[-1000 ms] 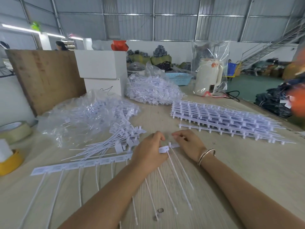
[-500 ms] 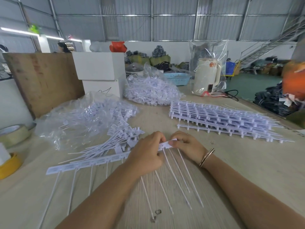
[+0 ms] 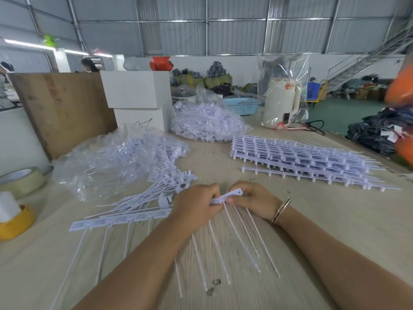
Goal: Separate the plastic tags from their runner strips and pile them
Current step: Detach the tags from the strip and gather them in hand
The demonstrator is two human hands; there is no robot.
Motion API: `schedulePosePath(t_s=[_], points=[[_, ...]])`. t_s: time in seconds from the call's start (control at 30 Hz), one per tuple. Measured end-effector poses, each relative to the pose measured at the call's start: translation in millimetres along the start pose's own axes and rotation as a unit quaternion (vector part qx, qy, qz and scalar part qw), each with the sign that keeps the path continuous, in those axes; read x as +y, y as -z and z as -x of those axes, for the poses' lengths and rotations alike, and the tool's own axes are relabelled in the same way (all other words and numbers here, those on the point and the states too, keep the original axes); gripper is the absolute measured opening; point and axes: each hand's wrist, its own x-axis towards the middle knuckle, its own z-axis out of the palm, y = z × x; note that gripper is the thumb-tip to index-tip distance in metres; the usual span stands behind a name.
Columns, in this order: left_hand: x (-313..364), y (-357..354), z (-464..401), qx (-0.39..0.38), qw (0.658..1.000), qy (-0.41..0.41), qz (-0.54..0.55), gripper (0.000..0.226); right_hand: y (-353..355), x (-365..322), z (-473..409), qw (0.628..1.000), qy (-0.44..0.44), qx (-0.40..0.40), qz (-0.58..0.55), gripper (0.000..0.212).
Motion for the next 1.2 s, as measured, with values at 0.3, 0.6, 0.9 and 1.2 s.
schedulePosePath(t_s=[0.3,0.6,0.9,1.2], points=[[-2.6,1.1,6.0,0.005,0.997,0.041,0.070,0.016,-5.0,-8.1,0.5,1.000,-0.020,-0.015,-0.019,0.019],[-10.0,-3.5,3.1,0.007,0.987,0.066,0.144,0.014,-3.7,-2.6,-2.6,1.000,-0.009,-0.025,-0.012,0.010],[-5.8,-3.5,2.9,0.028,0.979,0.076,0.187,0.022,-2.5,-1.8,-4.4,0.999,0.006,-0.013,-0.044,0.013],[-0.7,-3.4,-0.9,0.038,0.978,0.080,0.191,0.022,1.0,-3.9,-4.5,0.996,-0.007,0.012,-0.092,0.010]])
